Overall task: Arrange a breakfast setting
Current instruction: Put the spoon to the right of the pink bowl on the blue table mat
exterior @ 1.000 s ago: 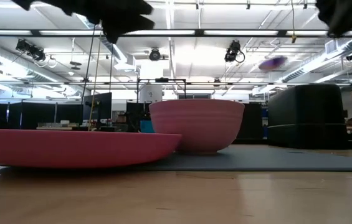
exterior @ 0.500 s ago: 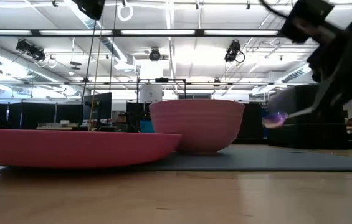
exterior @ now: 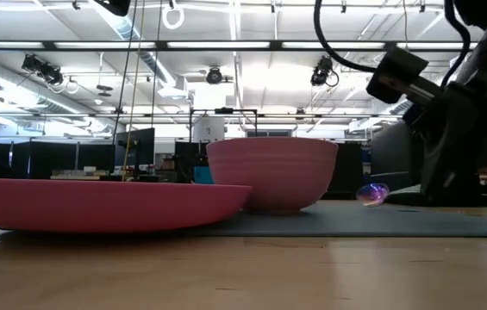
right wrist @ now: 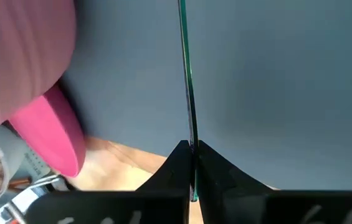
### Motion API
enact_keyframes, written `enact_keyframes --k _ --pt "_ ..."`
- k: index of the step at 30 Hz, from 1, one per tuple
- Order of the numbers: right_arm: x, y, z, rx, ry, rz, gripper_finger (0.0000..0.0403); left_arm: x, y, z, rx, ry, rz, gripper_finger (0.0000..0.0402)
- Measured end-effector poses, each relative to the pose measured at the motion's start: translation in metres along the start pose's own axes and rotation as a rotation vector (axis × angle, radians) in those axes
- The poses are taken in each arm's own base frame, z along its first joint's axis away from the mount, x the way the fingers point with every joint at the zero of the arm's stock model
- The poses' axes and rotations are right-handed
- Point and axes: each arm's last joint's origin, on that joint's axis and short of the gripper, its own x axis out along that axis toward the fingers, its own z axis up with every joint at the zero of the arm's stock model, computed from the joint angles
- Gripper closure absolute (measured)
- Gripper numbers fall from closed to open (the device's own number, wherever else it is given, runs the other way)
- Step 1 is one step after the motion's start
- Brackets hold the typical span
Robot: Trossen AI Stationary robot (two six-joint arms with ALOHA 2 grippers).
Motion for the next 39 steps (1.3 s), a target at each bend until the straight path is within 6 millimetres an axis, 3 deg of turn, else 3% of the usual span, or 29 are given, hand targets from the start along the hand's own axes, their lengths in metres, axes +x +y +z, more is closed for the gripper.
enact_keyframes --k 24,39 --pt "0.0043 0.0029 0.0089 -0.041 -0.041 -0.006 0.0336 0.0001 0.0001 -0.0006 -0.013 0.006 0.001 0.0209" --pt "0.0033 -0.0027 0.0050 -0.035 -0.013 -0.051 0.0334 0.0001 0.0000 -0.0006 -0.024 0.006 0.000 0.0209"
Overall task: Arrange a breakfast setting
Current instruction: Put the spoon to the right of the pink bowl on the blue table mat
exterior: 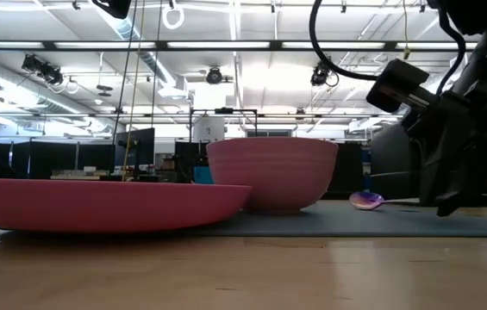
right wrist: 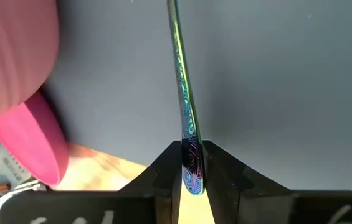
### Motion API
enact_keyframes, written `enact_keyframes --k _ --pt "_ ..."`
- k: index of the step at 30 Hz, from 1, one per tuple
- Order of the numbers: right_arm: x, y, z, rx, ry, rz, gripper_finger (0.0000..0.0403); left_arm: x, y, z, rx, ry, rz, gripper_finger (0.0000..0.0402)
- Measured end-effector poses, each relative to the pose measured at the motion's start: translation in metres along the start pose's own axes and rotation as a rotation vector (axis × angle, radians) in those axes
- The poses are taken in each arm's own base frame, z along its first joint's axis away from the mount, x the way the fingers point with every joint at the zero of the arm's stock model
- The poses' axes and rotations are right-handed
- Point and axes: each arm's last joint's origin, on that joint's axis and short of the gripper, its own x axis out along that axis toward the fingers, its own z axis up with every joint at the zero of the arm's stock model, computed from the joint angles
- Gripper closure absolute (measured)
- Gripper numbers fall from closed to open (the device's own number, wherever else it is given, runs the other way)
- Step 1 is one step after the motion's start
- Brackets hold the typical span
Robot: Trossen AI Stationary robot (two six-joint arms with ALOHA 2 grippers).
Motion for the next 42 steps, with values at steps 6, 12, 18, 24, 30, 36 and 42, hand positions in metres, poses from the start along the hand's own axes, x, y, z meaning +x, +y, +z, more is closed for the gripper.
enact_keyframes --k 6,12,18,24,30,36,42 --pt "0.0000 -0.0015 0.0006 0.001 0.010 -0.027 0.0334 0.0000 0.0000 0.0000 -0.004 0.000 0.000 0.0209" --pt "-0.0001 -0.0021 0.0008 0.000 0.012 -0.035 0.0334 0.0000 0.0000 0.0000 -0.005 0.000 0.000 0.0209" --pt "0.0004 -0.0010 0.0031 0.011 0.036 -0.056 0.0334 0.0000 0.0000 0.0000 -0.006 0.000 0.000 0.0209" --pt "0.0007 0.0001 0.0047 0.007 0.046 -0.062 0.0334 0.0000 0.0000 0.0001 -0.006 0.000 0.000 0.0209" --pt "0.0007 0.0000 0.0041 0.010 0.061 -0.069 0.0334 0.0000 0.0000 0.0000 -0.007 0.000 0.000 0.0209" --pt "0.0005 0.0019 0.0029 0.011 0.077 -0.054 0.0332 0.0000 0.0000 0.0000 -0.008 0.000 0.000 0.0209" --pt "0.0004 0.0019 0.0023 0.012 0.091 -0.059 0.0299 0.0000 -0.0001 -0.0001 -0.007 0.001 -0.001 0.0209"
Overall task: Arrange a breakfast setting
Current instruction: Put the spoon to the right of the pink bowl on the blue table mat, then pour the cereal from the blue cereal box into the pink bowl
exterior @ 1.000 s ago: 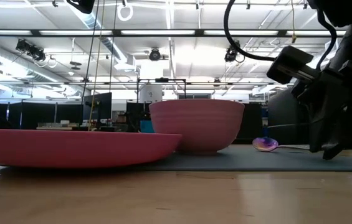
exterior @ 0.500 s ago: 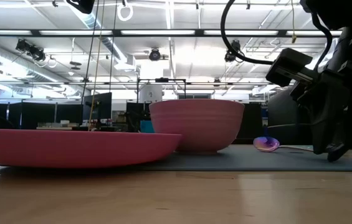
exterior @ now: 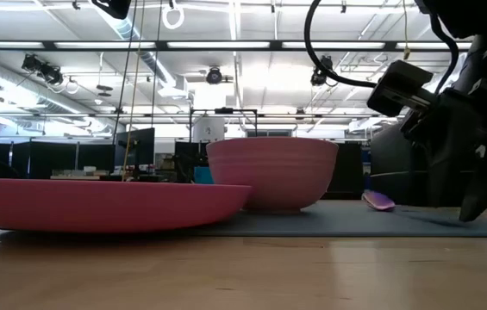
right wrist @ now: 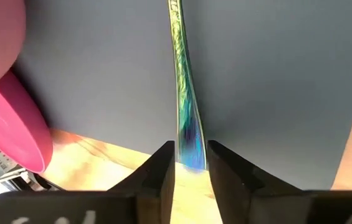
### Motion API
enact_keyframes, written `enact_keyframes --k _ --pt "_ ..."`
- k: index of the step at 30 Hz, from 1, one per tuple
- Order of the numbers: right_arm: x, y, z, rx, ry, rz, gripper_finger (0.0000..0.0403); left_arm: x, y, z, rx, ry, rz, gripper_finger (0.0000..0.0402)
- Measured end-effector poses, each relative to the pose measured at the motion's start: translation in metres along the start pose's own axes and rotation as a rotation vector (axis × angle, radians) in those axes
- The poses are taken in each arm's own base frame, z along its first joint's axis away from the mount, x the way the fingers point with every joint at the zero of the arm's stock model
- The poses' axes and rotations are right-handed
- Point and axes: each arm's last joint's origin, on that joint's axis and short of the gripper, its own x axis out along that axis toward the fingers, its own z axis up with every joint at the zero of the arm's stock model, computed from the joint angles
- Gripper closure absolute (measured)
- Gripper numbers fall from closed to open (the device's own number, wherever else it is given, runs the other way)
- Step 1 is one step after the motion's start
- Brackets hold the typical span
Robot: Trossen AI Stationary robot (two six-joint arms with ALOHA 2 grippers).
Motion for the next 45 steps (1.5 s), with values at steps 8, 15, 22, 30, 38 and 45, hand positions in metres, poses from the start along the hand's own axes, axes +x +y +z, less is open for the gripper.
enact_keyframes --k 8,15,22,30,38,45 --pt "-0.001 0.000 0.000 0.011 0.024 -0.014 0.0271 0.000 -0.001 0.000 -0.003 0.000 -0.003 0.0209" --pt "-0.015 0.022 -0.010 -0.123 -0.078 -0.025 0.0273 -0.004 -0.004 0.001 0.004 0.001 -0.018 0.0209" --pt "-0.020 0.048 -0.017 -0.316 -0.367 -0.243 0.0273 -0.008 0.007 0.007 -0.001 -0.012 0.023 0.0210" --pt "0.010 0.055 -0.008 -0.367 -0.379 -0.338 0.0273 -0.007 0.016 -0.014 0.008 0.148 0.065 0.0210" --pt "-0.048 0.072 -0.029 -0.485 -0.462 -0.297 0.0273 -0.011 0.014 -0.038 -0.046 0.190 0.061 0.0210" --pt "-0.084 0.078 -0.062 -0.776 -0.483 -0.145 0.0273 -0.011 0.012 -0.032 0.007 0.103 0.044 0.0210"
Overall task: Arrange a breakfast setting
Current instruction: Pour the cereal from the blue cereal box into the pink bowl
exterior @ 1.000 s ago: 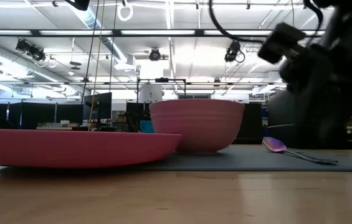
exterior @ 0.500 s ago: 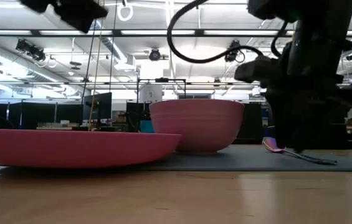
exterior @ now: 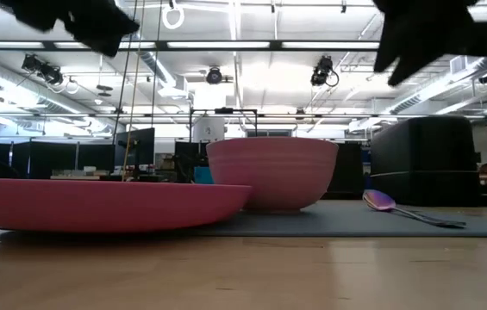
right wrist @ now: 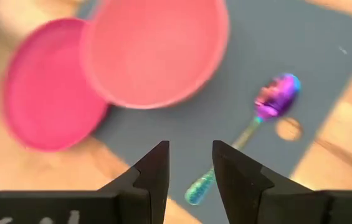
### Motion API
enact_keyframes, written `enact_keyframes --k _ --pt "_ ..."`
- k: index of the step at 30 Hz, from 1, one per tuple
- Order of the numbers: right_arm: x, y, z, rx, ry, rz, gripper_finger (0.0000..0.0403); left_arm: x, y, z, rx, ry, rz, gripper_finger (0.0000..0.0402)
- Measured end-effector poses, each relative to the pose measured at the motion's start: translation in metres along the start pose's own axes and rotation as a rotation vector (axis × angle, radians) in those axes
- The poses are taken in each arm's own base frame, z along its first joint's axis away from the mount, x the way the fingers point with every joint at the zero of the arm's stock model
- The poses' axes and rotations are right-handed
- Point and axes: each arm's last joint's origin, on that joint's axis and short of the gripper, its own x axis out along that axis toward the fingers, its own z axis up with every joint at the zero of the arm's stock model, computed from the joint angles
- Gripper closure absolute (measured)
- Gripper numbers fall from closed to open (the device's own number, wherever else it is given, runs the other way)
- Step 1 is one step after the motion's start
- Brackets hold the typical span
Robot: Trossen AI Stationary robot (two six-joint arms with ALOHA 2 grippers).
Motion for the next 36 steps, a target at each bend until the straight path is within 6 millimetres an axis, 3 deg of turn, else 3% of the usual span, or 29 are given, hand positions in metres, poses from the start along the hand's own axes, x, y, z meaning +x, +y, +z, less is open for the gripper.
enact_keyframes --k 4,9,15,20,27,31,36 --pt "-0.008 0.010 -0.007 -0.087 -0.083 0.092 0.0273 -0.001 -0.004 0.030 -0.049 -0.047 0.025 0.0210" --pt "-0.011 0.012 -0.010 -0.161 -0.133 0.104 0.0273 -0.018 -0.006 0.086 -0.109 0.092 0.103 0.0210" --pt "-0.011 0.014 -0.009 -0.291 -0.171 0.104 0.0273 -0.060 -0.003 0.145 -0.444 0.201 0.107 0.0210" --pt "-0.012 0.015 -0.007 -0.424 -0.240 0.082 0.0273 -0.093 -0.011 0.178 -0.824 0.293 -0.076 0.0210" --pt "-0.006 0.016 0.008 -0.441 -0.351 0.037 0.0273 -0.135 -0.029 0.194 -1.101 0.458 -0.180 0.0210" --pt "0.003 0.020 0.031 -0.494 -0.394 0.019 0.0272 -0.147 -0.033 0.191 -1.138 0.530 -0.155 0.0210" --pt "0.014 0.024 0.062 -0.561 -0.443 0.014 0.0269 -0.166 -0.035 0.186 -1.355 0.723 -0.071 0.0210"
